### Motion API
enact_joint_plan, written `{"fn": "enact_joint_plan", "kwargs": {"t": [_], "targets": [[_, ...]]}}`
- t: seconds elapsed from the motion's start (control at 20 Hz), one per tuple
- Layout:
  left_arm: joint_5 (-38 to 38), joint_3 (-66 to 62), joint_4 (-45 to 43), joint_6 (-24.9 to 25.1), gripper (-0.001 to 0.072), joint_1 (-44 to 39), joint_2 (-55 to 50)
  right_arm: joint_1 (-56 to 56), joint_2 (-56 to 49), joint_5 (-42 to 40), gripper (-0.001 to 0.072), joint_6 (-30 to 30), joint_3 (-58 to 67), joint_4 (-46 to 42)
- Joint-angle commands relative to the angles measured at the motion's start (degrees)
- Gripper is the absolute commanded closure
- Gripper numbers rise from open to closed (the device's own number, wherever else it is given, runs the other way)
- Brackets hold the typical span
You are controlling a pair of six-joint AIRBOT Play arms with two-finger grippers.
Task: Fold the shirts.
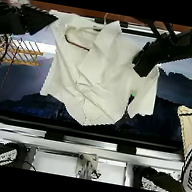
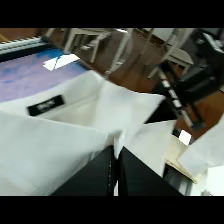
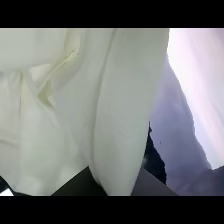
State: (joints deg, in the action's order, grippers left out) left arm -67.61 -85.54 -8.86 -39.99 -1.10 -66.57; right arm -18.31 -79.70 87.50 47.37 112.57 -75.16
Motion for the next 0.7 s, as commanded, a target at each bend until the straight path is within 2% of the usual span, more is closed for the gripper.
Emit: {"fn": "enact_joint_plan", "kwargs": {"t": [0.0, 0.1, 0.25, 0.3, 0.35, 0.5, 0.55, 0.6, 0.65], "targets": [[-0.5, -0.7, 1.7, 2.9, 0.0639, -8.9, 1.5, 0.0, 0.2, -4.2, 0.0637, 9.3, 0.0, 1.2], [-0.4, -0.7, -6.7, 0.8, 0.0639, -12.0, 1.4, 0.0, 0.8, -4.3, 0.0637, 12.7, 0.0, 1.1], [-0.3, -0.7, -28.6, -6.1, 0.0639, -12.7, 1.0, 0.0, 3.0, -4.3, 0.0637, 14.7, 0.0, 1.1], [0.0, -0.7, -33.5, -7.1, 0.0639, -12.4, 1.0, 0.0, 3.9, -4.5, 0.0637, 15.7, 0.0, 1.1], [1.4, -0.7, -36.5, -8.3, 0.0639, -12.2, 1.0, 0.0, 4.8, -4.5, 0.0637, 16.5, 0.0, 1.2], [7.6, -0.7, -36.0, -9.0, 0.0627, -12.2, 1.0, 0.0, 6.8, -4.3, 0.0636, 20.4, 0.0, 4.7], [9.4, -0.7, -34.2, -9.0, 0.0496, -12.1, 1.0, 0.0, 7.1, -4.3, 0.0637, 21.0, 0.0, 6.3], [11.1, -0.7, -33.1, -9.0, 0.0267, -12.1, 1.1, 0.0, 7.3, -4.4, 0.0636, 21.4, 0.0, 7.1], [12.5, -1.0, -32.2, -9.4, 0.0097, -12.1, 1.3, 0.0, 7.5, -4.5, 0.0637, 21.8, 0.0, 7.1]]}}
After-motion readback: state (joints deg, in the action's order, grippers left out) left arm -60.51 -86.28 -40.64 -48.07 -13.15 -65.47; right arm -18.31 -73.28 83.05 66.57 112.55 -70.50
